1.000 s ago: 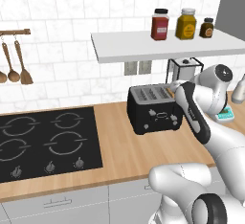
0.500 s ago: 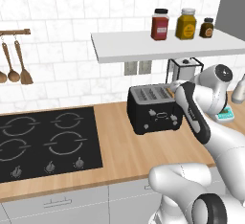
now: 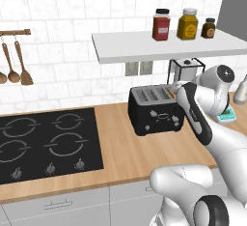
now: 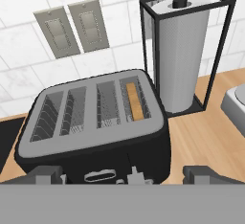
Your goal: Start the toaster. Once the lever pops up, take the bread to the plate on the dining counter.
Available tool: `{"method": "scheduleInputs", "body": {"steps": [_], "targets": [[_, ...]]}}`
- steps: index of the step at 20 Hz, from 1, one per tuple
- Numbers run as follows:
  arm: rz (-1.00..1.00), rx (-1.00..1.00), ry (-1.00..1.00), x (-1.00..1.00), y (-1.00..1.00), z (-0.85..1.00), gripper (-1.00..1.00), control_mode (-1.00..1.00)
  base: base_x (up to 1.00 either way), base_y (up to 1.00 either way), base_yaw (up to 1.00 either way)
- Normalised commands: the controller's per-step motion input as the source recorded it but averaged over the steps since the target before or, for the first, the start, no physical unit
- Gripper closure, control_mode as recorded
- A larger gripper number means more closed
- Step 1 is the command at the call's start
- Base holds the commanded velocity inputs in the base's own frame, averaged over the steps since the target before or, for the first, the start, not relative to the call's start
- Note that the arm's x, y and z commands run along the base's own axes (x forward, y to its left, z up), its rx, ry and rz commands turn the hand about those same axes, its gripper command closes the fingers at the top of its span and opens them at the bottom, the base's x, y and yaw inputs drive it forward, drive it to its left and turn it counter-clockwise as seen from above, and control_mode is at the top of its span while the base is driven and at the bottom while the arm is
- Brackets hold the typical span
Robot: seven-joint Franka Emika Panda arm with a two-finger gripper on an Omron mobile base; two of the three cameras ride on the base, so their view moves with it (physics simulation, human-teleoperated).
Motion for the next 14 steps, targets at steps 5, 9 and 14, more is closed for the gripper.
{"method": "scheduleInputs", "body": {"steps": [5,9,14], "targets": [[0.0,0.0,0.0,0.0,0.0,0.0,-1.0,-1.0,0.0,0.0,0.0],[0.0,0.0,0.0,0.0,0.0,0.0,-1.0,-1.0,0.0,0.0,0.0],[0.0,0.0,0.0,0.0,0.0,0.0,-1.0,-1.0,0.0,0.0,0.0]]}}
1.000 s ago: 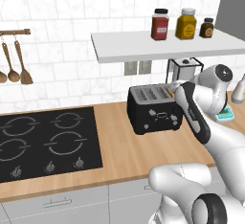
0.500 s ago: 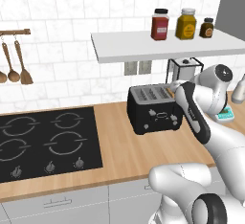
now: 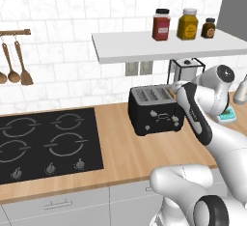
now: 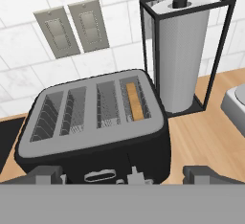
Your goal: Start the toaster. Once the lever pops up, take the bread to the plate on the dining counter.
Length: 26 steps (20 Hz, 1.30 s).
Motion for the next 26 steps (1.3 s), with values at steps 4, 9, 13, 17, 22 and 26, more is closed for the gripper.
{"method": "scheduleInputs", "body": {"steps": [4,9,13,17,22,26], "targets": [[0.0,0.0,0.0,0.0,0.0,0.0,-1.0,-1.0,0.0,0.0,0.0],[0.0,0.0,0.0,0.0,0.0,0.0,-1.0,-1.0,0.0,0.0,0.0],[0.0,0.0,0.0,0.0,0.0,0.0,-1.0,-1.0,0.0,0.0,0.0],[0.0,0.0,0.0,0.0,0.0,0.0,-1.0,-1.0,0.0,0.0,0.0],[0.0,0.0,0.0,0.0,0.0,0.0,-1.0,-1.0,0.0,0.0,0.0],[0.0,0.0,0.0,0.0,0.0,0.0,-1.0,-1.0,0.0,0.0,0.0]]}}
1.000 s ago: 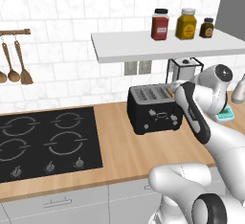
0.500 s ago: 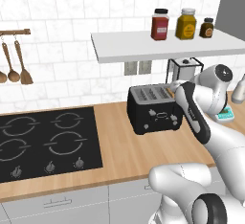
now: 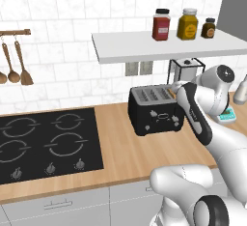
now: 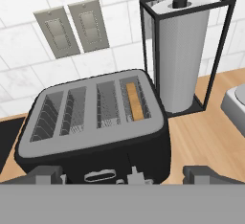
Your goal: Start the toaster. Once the lever pops up, take the bread to the plate on the dining counter.
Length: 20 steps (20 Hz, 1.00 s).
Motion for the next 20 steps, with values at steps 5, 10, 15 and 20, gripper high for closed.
{"method": "scheduleInputs", "body": {"steps": [5,10,15,20], "targets": [[0.0,0.0,0.0,0.0,0.0,0.0,-1.0,-1.0,0.0,0.0,0.0],[0.0,0.0,0.0,0.0,0.0,0.0,-1.0,-1.0,0.0,0.0,0.0],[0.0,0.0,0.0,0.0,0.0,0.0,-1.0,-1.0,0.0,0.0,0.0],[0.0,0.0,0.0,0.0,0.0,0.0,-1.0,-1.0,0.0,0.0,0.0]]}}
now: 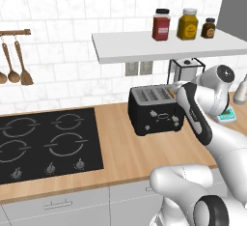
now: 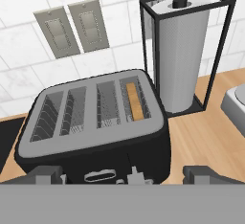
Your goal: Start the toaster. Once the lever pops up, take the bread to the plate on the dining counter.
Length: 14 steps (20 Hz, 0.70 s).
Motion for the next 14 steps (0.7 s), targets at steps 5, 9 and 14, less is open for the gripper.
{"method": "scheduleInputs", "body": {"steps": [5,9,14], "targets": [[0.0,0.0,0.0,0.0,0.0,0.0,-1.0,-1.0,0.0,0.0,0.0],[0.0,0.0,0.0,0.0,0.0,0.0,-1.0,-1.0,0.0,0.0,0.0],[0.0,0.0,0.0,0.0,0.0,0.0,-1.0,-1.0,0.0,0.0,0.0]]}}
